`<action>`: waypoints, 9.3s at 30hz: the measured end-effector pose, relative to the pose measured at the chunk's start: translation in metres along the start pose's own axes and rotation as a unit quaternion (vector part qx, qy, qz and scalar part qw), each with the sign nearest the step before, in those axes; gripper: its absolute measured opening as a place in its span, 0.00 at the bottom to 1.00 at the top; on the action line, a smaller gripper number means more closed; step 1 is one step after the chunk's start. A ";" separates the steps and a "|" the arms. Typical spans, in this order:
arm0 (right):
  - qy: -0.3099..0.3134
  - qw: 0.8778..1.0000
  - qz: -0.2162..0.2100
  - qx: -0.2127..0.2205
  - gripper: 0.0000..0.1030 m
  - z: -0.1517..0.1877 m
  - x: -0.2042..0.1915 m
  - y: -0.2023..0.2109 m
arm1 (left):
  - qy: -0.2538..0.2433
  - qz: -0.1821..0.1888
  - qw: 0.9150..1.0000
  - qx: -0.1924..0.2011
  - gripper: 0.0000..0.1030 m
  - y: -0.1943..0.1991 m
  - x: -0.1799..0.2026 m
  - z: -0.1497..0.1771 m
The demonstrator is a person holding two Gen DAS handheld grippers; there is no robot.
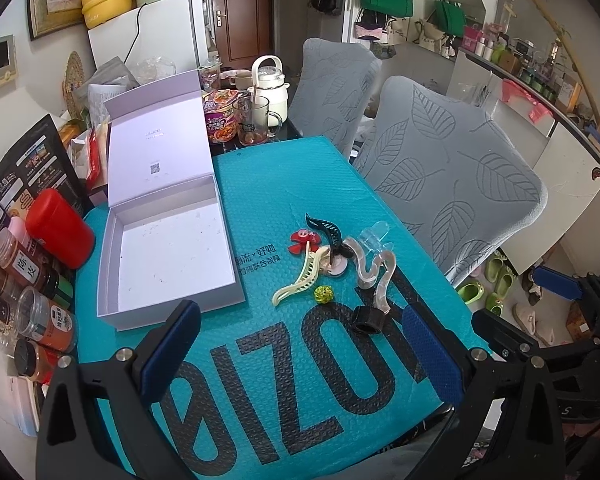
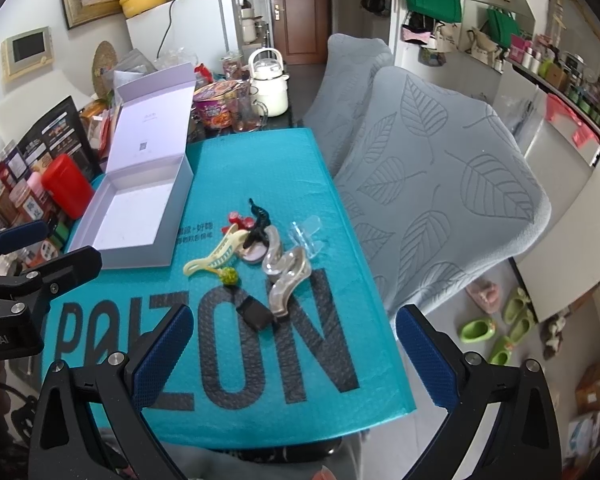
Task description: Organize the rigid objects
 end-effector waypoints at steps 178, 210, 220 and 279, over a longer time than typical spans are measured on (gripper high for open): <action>0.170 0.964 -0.201 -0.051 0.52 -0.020 -0.179 -0.122 | 0.113 -0.002 0.992 -0.053 0.21 -0.074 -0.159 0.035; 0.187 0.960 -0.205 -0.038 0.52 -0.105 -0.257 -0.200 | 0.096 -0.005 0.995 -0.039 0.21 -0.137 -0.251 -0.030; 0.191 0.961 -0.197 -0.045 0.52 -0.115 -0.271 -0.234 | 0.093 0.000 0.994 -0.054 0.21 -0.171 -0.270 -0.030; 0.186 0.967 -0.173 -0.039 0.60 -0.139 -0.275 -0.245 | 0.111 -0.029 0.992 -0.052 0.36 -0.172 -0.282 -0.052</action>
Point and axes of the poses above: each gripper's, at about its wrist camera, not at the fingertips, and y roughly against the way its jaws point, x to its right, z to its underside, the point moved 7 cm from there along -y, roughly the way its jaws point, and after that the axes turned 5 degrees about -y, right-handed, at the moved point
